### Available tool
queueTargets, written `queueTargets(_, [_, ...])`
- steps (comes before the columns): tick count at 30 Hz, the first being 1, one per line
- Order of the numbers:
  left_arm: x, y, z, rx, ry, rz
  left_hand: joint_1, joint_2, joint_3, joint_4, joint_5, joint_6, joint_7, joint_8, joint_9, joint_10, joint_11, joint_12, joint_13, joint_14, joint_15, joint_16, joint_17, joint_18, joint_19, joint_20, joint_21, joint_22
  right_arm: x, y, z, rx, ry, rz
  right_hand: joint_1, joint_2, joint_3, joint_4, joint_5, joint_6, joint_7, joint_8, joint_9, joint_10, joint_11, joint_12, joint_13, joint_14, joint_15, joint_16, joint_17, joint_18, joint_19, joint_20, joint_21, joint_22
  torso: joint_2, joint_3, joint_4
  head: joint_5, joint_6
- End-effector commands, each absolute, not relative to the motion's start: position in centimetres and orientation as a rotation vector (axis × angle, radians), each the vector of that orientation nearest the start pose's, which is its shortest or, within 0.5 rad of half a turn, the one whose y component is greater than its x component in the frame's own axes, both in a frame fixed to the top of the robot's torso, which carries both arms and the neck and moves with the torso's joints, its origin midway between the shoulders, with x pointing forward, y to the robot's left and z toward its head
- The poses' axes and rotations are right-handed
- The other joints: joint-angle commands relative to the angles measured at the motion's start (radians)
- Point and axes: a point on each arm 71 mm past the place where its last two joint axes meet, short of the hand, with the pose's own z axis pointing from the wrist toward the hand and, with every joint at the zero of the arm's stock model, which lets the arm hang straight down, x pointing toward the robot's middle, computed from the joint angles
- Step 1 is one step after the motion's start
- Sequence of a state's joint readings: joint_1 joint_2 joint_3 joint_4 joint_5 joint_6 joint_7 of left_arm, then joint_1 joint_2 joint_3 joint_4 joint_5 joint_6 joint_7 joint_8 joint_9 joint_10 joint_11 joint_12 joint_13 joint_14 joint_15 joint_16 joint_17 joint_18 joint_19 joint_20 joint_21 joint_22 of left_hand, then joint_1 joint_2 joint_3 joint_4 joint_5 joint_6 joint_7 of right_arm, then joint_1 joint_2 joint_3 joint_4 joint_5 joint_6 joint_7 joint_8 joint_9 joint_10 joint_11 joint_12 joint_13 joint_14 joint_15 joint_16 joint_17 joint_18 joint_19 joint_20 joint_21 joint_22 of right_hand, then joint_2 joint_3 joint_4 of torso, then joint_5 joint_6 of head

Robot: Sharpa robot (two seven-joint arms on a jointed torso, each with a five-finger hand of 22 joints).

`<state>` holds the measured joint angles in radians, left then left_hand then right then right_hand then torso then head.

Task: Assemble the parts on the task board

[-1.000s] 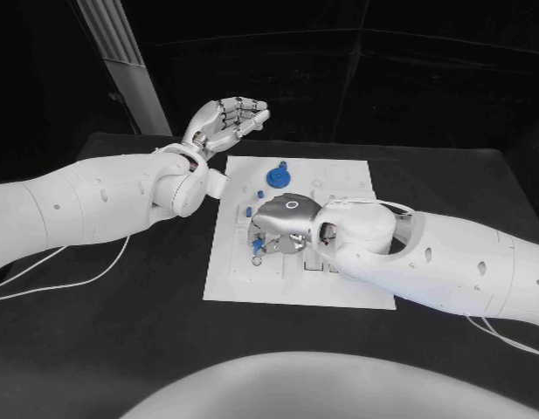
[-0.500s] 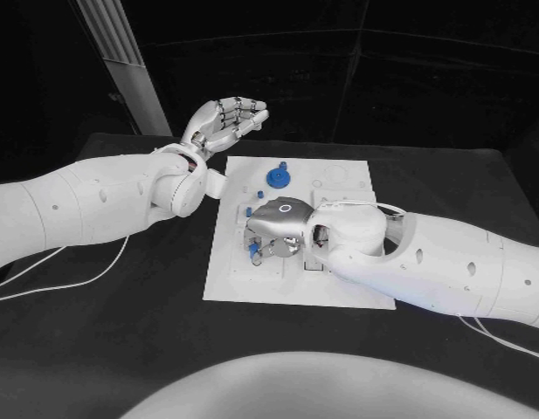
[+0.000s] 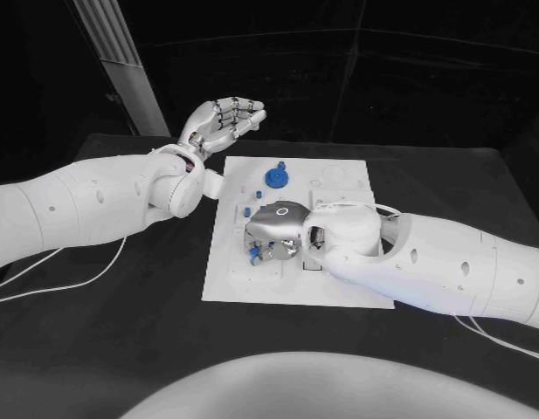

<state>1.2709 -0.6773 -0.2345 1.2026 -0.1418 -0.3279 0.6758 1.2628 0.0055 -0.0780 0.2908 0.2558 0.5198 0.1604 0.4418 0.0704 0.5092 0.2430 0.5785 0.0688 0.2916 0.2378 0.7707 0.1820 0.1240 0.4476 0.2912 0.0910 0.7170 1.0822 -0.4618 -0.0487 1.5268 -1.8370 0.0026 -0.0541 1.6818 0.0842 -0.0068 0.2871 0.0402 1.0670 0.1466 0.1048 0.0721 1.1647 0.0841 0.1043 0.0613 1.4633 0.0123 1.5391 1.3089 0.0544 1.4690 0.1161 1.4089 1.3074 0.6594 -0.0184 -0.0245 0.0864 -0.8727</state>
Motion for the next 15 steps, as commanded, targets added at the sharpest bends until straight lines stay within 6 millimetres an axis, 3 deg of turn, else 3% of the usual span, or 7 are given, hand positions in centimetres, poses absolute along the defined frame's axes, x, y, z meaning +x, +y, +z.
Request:
queueTargets(1, [52.66,21.97,-18.84,-0.594,1.150,-1.538,-0.002,0.008,-0.006,0.002,0.004,-0.007,0.120,0.007,-0.002,-0.007,0.000,0.004,-0.001,-0.004,0.000,0.004,-0.001,-0.017,0.003,0.000,-0.006,-0.001,40.67,-0.11,-23.90,-0.884,1.761,0.826,0.000,0.004,-0.002,0.003,0.006,0.001,0.004,0.004,0.001,-0.001,0.007,-0.003,-0.001,0.090,0.002,0.005,0.170,-0.013,0.031,-0.001,-0.005,0.178,0.001,-0.0004,0.0002,-0.001,0.000])
queueTargets(15, [52.68,21.92,-18.84,-0.594,1.151,-1.539,-0.002,0.008,-0.006,0.002,0.004,-0.007,0.120,0.007,-0.002,-0.007,0.000,0.004,-0.001,-0.004,0.000,0.004,-0.001,-0.017,0.003,0.000,-0.006,-0.001,40.67,-0.05,-24.09,-0.888,1.770,0.822,0.000,0.005,-0.003,0.002,0.006,-0.002,0.005,0.001,0.000,-0.003,0.008,-0.008,-0.001,0.090,0.003,0.005,0.170,-0.013,0.030,0.000,-0.007,0.177,-0.001,0.0000,0.0008,-0.002,0.000])
